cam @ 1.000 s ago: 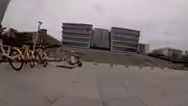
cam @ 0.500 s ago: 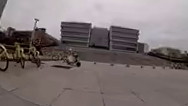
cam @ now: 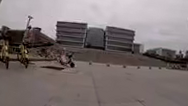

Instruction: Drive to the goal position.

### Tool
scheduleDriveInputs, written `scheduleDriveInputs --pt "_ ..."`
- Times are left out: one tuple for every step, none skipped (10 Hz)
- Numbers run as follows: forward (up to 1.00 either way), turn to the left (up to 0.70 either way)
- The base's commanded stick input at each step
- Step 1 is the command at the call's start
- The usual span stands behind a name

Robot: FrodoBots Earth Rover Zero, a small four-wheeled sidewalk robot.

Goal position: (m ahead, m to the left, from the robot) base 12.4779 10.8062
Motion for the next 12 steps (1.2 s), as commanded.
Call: scheduleDriveInputs --pt "1.0 0.0" --pt "1.0 0.0" --pt "1.0 0.0" --pt "1.0 0.0" --pt "1.0 0.0" --pt "1.0 0.0" --pt "1.0 0.0" --pt "1.0 -0.28" --pt "1.0 -0.3" --pt "1.0 -0.31" --pt "1.0 -0.31" --pt "1.0 -0.02"
